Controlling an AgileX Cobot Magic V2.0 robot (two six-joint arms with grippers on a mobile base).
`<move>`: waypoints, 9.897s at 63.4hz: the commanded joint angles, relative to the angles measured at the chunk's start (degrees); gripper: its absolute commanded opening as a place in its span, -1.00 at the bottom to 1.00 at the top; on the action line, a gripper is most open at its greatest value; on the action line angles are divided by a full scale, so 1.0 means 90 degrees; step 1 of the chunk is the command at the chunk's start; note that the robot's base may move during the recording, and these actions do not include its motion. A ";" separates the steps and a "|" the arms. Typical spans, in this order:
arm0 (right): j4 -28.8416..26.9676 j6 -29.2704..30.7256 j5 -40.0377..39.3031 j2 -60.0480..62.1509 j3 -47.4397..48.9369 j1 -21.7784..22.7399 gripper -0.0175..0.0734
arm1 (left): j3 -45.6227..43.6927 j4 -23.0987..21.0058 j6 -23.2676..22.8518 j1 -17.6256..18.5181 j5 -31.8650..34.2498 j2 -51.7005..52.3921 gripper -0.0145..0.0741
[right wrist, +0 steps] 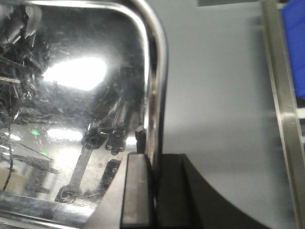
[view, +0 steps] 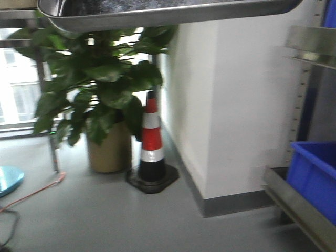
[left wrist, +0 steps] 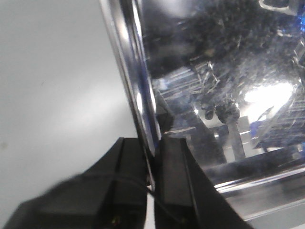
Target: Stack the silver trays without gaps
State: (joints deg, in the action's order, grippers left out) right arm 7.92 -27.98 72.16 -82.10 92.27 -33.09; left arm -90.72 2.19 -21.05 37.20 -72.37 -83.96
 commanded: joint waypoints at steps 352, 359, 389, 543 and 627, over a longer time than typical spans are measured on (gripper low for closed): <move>-0.0190 0.0960 -0.1438 0.3036 -0.1887 -0.0931 -0.49 | 0.1097 0.1396 0.0007 0.1135 0.1694 0.2572 -0.78; -0.0190 0.1130 -0.2095 0.3821 -0.2902 -0.1197 -0.49 | 0.2107 0.1171 -0.0006 0.1360 0.2375 0.3463 -0.78; -0.0185 0.1454 -0.4459 0.7305 -0.6834 -0.1662 -0.49 | 0.6102 0.0682 0.0006 0.1676 0.5158 0.6579 -0.78; 0.0469 0.1454 -0.5245 0.7729 -0.7520 -0.1087 -0.49 | 1.0245 -0.1392 0.3061 -0.3917 0.8315 0.9625 -0.78; -0.0443 0.2131 -0.7967 0.9312 -1.0447 0.3656 -0.49 | 1.0245 -0.1392 0.3061 -0.3917 0.8315 0.9625 -0.78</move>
State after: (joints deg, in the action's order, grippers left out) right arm 4.12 -9.37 5.93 0.59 -1.65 -0.53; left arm 1.63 -9.92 6.08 1.94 -2.13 0.64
